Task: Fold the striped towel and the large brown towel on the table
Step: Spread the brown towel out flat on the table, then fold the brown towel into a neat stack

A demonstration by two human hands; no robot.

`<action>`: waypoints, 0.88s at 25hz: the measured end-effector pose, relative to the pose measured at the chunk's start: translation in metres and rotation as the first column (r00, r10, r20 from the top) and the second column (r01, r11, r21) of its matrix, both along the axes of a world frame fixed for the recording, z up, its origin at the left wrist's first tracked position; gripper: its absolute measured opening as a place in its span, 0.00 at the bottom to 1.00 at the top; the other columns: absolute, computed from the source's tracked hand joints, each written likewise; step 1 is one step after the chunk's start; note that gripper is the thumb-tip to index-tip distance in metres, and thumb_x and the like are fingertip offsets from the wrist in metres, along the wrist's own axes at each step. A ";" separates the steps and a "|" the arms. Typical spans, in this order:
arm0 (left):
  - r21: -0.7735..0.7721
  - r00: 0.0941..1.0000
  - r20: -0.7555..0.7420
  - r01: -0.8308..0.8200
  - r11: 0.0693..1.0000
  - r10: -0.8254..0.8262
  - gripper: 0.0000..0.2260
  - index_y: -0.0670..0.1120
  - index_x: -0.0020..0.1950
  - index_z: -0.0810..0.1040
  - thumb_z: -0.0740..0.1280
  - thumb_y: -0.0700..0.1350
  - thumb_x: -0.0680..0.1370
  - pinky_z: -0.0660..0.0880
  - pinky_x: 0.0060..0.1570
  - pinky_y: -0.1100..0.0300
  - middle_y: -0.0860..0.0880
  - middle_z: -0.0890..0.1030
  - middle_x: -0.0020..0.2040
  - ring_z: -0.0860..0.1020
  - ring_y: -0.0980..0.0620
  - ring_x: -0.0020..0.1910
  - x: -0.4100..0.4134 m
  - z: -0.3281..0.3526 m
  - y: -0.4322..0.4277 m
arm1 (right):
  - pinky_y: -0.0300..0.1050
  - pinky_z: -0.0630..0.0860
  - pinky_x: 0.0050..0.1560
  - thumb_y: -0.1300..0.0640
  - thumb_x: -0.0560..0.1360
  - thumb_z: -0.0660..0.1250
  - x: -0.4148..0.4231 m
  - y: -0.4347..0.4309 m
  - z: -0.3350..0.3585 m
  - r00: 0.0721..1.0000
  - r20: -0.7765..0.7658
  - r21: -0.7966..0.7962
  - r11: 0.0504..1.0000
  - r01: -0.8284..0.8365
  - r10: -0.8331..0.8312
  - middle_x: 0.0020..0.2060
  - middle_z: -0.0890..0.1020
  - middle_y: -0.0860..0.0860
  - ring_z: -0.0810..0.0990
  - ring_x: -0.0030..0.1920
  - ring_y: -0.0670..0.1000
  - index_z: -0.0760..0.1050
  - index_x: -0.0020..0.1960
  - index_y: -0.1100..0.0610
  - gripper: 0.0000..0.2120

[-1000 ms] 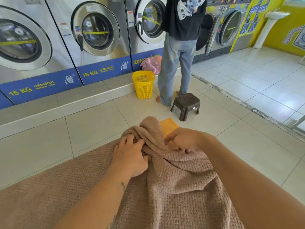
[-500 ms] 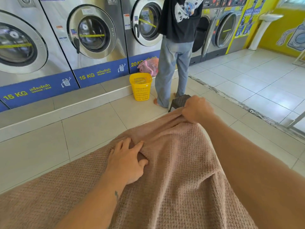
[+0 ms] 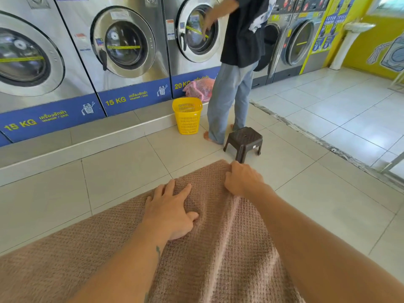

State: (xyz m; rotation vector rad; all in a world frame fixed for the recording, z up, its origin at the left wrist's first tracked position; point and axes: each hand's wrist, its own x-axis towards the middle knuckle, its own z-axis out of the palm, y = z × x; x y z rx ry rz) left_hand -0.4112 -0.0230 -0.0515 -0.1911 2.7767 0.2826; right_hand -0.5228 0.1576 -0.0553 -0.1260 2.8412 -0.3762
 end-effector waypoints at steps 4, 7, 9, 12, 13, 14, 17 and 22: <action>0.032 1.000 -0.006 0.004 0.999 -0.004 0.34 0.62 0.80 0.44 0.59 0.64 0.79 0.44 0.77 0.44 0.52 0.41 0.82 0.41 0.46 0.80 0.001 0.000 -0.003 | 0.58 0.69 0.60 0.51 0.76 0.57 0.056 -0.003 0.004 0.967 -0.242 0.087 0.995 -0.058 0.078 0.63 0.72 0.55 0.72 0.61 0.58 0.66 0.67 0.55 0.21; 0.084 0.984 -0.168 -0.035 0.996 0.049 0.28 0.58 0.79 0.58 0.60 0.60 0.81 0.56 0.76 0.47 0.50 0.52 0.80 0.54 0.46 0.79 0.018 -0.001 -0.008 | 0.63 0.59 0.68 0.44 0.78 0.51 0.108 0.003 -0.012 0.964 -0.195 0.190 0.971 -0.146 0.183 0.74 0.62 0.54 0.60 0.74 0.58 0.59 0.75 0.53 0.28; 0.130 0.925 -0.362 -0.072 0.989 0.115 0.18 0.53 0.71 0.71 0.60 0.54 0.82 0.69 0.67 0.53 0.53 0.66 0.70 0.68 0.51 0.68 0.045 0.000 -0.016 | 0.64 0.56 0.70 0.44 0.79 0.48 0.120 0.011 -0.019 0.964 -0.214 0.156 0.979 -0.129 0.161 0.78 0.57 0.53 0.54 0.77 0.57 0.56 0.78 0.52 0.29; 0.250 0.881 -0.429 -0.097 0.963 0.200 0.07 0.56 0.56 0.77 0.62 0.48 0.80 0.72 0.57 0.57 0.62 0.73 0.54 0.73 0.58 0.54 0.125 0.003 -0.039 | 0.63 0.57 0.71 0.49 0.79 0.52 0.147 -0.003 0.004 0.945 -0.313 -0.012 0.994 -0.108 0.099 0.71 0.68 0.50 0.64 0.73 0.55 0.67 0.70 0.52 0.21; 0.283 0.878 -0.414 -0.126 0.951 0.240 0.07 0.58 0.52 0.77 0.64 0.46 0.79 0.73 0.55 0.55 0.64 0.73 0.51 0.74 0.59 0.51 0.162 0.002 -0.049 | 0.62 0.58 0.71 0.50 0.78 0.52 0.166 -0.017 0.014 0.943 -0.311 -0.092 0.983 -0.159 0.123 0.66 0.72 0.49 0.69 0.69 0.54 0.71 0.66 0.52 0.20; 0.313 0.866 -0.404 -0.173 0.934 0.296 0.09 0.59 0.49 0.76 0.66 0.43 0.77 0.75 0.52 0.53 0.64 0.73 0.48 0.74 0.59 0.49 0.198 -0.001 -0.062 | 0.59 0.61 0.70 0.51 0.77 0.52 0.190 -0.033 0.020 0.948 -0.265 -0.165 0.960 -0.224 0.176 0.62 0.74 0.48 0.72 0.66 0.54 0.72 0.64 0.52 0.19; 0.295 0.814 -0.343 -0.381 0.876 0.470 0.16 0.62 0.41 0.74 0.70 0.38 0.73 0.76 0.49 0.53 0.63 0.75 0.45 0.76 0.56 0.47 0.302 -0.007 -0.102 | 0.57 0.66 0.65 0.52 0.77 0.56 0.272 -0.081 0.029 0.919 -0.032 -0.204 0.898 -0.390 0.392 0.62 0.73 0.50 0.72 0.64 0.56 0.71 0.66 0.52 0.18; 0.212 0.791 -0.328 -0.470 0.857 0.516 0.07 0.59 0.51 0.78 0.69 0.49 0.76 0.71 0.56 0.57 0.60 0.71 0.49 0.72 0.55 0.53 0.443 0.004 -0.132 | 0.60 0.64 0.69 0.49 0.78 0.58 0.405 -0.133 0.045 0.859 0.165 -0.104 0.875 -0.473 0.485 0.70 0.64 0.51 0.64 0.70 0.60 0.62 0.73 0.46 0.23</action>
